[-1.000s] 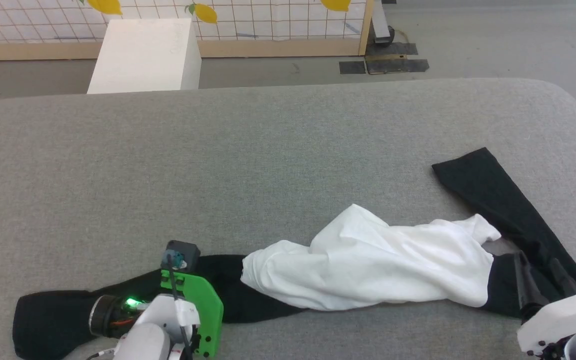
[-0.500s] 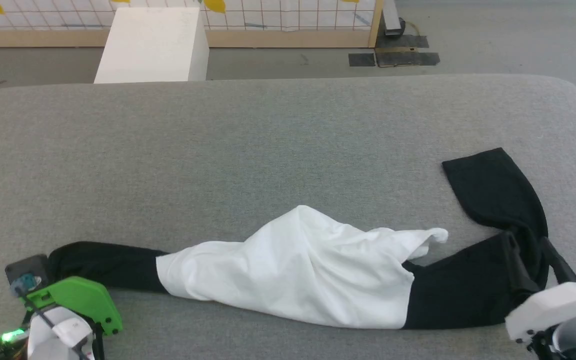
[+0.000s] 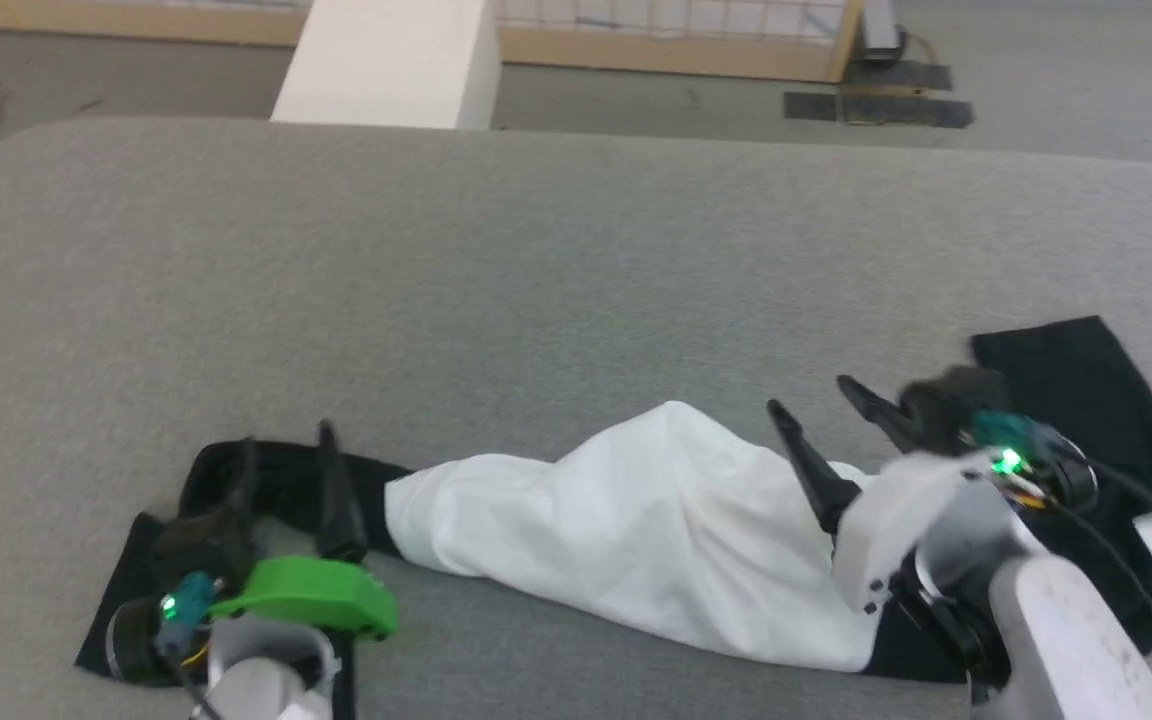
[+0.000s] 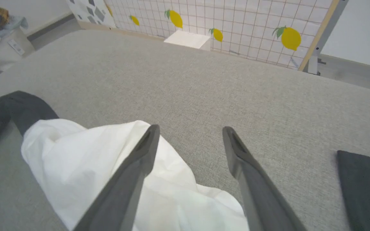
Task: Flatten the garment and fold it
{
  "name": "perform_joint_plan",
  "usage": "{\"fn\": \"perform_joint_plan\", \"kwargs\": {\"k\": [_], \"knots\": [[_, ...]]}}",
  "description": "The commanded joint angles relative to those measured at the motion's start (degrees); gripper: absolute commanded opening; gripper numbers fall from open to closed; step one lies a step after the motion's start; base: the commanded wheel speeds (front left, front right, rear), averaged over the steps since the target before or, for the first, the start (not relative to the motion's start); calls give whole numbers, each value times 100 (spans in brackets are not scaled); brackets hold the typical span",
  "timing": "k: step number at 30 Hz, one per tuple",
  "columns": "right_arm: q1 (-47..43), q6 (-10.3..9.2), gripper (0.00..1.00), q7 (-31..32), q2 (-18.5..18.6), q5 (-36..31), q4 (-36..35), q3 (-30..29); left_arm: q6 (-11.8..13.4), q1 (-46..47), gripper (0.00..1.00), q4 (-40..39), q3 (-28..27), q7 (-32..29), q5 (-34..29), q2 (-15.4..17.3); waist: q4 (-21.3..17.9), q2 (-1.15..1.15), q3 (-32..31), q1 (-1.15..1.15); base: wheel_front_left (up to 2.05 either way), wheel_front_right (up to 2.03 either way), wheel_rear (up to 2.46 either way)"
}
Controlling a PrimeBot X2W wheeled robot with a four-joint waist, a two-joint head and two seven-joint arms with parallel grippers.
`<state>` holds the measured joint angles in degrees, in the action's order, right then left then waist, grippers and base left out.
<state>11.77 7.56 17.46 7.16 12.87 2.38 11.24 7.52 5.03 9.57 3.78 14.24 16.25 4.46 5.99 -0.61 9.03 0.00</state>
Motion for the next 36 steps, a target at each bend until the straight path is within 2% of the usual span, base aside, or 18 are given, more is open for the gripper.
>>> {"fn": "perform_joint_plan", "kwargs": {"k": [1, 9, 13, 15, 16, 17, 22, 28, 32, 36], "knots": [[201, -8, 100, 187, 143, 68, 148, 135, -46, 148, 100, -27, 67, 52, -77, -32, 322, 61, 205, 0, 0, 0, 0], [1176, -8, 100, 1912, 867, 620, 984, 1116, -344, 421, 100, -530, 358, 74, -296, -148, 865, 61, 538, 0, 0, 0, 0], [1408, -8, 100, 2716, 1105, 787, 1221, 1384, -295, 443, 100, -545, 495, 74, -128, -155, 995, 61, 635, 0, 0, 0, 0], [1467, -8, 38, 3086, 1207, 893, 1274, 1507, -262, 463, 100, -517, 578, 74, -77, -156, 1040, 61, 674, 0, 0, 0, 0], [1490, -8, 22, 3215, 1253, 923, 1269, 1555, -236, 470, 100, -511, 603, 74, -46, -156, 1056, 61, 684, 0, 0, 0, 0], [1530, -8, 0, 3309, 1324, 957, 1215, 1623, -220, 474, 100, -495, 637, 75, -10, -156, 1073, 61, 698, 0, 0, 0, 0], [1886, -8, 0, 3256, 1650, 918, 854, 1622, -162, 512, 100, -439, 712, 75, 57, -157, 1122, 61, 765, 0, 0, 0, 0], [2791, -8, 0, 2982, 2157, 629, 559, 1529, -150, 624, 100, -442, 787, 75, 125, -157, 1237, 61, 938, 0, 0, 0, 0], [3649, -8, 0, 2594, 2394, 203, 837, 1386, -138, 737, 100, -471, 851, 75, 184, -157, 1358, 61, 1149, 0, 0, 0, 0], [4360, -8, 0, 2026, 2414, -292, 1534, 1067, -124, 890, 100, -470, 993, 75, 285, -157, 1550, 61, 1380, 0, 0, 0, 0]]}}
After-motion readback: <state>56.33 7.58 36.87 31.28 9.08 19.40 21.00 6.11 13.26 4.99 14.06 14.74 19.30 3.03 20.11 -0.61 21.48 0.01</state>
